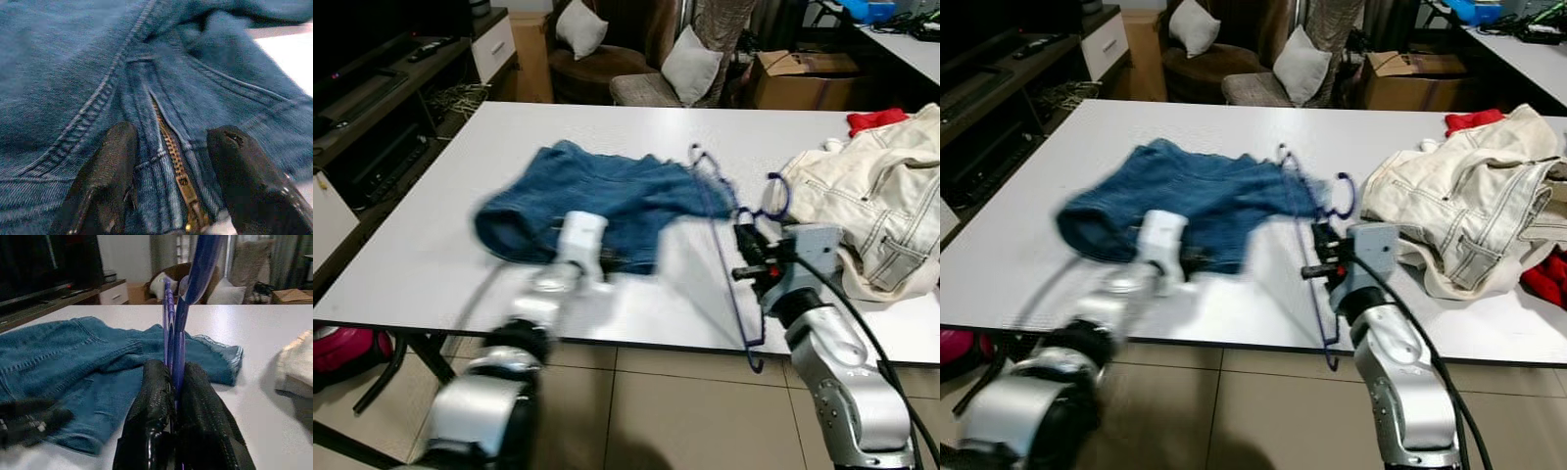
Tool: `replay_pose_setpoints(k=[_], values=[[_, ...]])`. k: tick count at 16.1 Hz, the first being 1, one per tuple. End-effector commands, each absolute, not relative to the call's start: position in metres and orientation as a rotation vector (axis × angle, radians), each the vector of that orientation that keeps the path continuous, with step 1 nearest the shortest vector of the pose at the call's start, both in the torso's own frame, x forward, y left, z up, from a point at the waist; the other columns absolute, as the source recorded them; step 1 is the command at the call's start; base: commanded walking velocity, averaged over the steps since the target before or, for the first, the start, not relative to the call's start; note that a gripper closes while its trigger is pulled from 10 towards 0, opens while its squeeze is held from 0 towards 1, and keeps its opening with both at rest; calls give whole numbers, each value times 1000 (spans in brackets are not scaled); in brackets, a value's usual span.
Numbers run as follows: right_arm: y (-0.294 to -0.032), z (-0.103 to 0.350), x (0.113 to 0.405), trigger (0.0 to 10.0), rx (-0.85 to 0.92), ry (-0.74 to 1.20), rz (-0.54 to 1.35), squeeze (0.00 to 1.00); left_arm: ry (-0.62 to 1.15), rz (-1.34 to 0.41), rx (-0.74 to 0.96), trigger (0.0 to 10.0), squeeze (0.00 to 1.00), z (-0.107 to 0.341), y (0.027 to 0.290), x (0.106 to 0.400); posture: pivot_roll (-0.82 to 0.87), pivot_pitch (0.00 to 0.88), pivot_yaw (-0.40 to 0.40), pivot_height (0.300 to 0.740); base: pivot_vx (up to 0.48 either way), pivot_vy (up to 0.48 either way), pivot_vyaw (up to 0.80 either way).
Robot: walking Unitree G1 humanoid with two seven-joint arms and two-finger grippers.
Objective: Hang hanger
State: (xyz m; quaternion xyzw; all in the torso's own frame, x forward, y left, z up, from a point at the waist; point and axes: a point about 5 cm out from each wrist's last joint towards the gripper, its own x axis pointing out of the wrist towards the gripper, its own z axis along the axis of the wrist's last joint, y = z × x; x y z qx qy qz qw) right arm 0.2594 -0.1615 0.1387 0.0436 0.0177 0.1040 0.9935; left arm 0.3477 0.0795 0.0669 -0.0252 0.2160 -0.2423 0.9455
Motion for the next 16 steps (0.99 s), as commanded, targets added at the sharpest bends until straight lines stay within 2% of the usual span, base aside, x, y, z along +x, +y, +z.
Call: replay_pose_setpoints(k=[1, 3, 5, 6, 9, 10, 12, 13, 15, 16], values=[[-166, 149, 260, 10000, 97, -8, 177, 0, 417, -518, -143, 10000, 227, 69, 62, 346, -199, 0, 58, 740, 0, 0, 0], [-170, 150, 258, 10000, 103, -13, 159, 0, 247, -488, -247, 10000, 220, 100, 60, 361, -197, 0, 62, 740, 0, 0, 0], [-174, 149, 256, 10000, 102, -7, 149, 0, 125, -511, -254, 10000, 204, 126, 66, 371, -194, 0, 70, 740, 0, 0, 0], [-176, 148, 254, 10000, 100, 2, 157, 0, 77, -580, -197, 10000, 0, 139, 68, 372, -186, 0, 70, 740, 0, 0, 0], [-183, 145, 250, 10000, 75, 34, 161, 0, 13, -789, 115, 10000, 0, 156, 76, 362, -169, 0, 71, 740, 0, 0, 0], [-187, 144, 248, 10000, 57, 45, 164, 0, -17, -777, 318, 10000, 0, 158, 88, 363, -164, 0, 74, 740, 0, 0, 0], [-190, 145, 243, 10000, 22, 55, 197, 0, -46, -775, 480, 10000, 24, 161, 102, 366, -165, 0, 79, 740, 0, 0, 0], [-191, 146, 236, 10000, -23, 65, 248, 0, -53, -834, 626, 10000, 1000, 162, 114, 363, -168, 0, 84, 740, 0, 0, 0], [-194, 145, 229, 10000, -86, 87, 290, 0, -2, -925, 793, 10000, 1000, 155, 126, 358, -172, 0, 90, 740, 0, 0, 0], [-197, 145, 220, 10000, -151, 111, 348, 0, 88, -963, 932, 10000, 1000, 142, 142, 353, -181, 0, 101, 740, 0, 0, 0]])
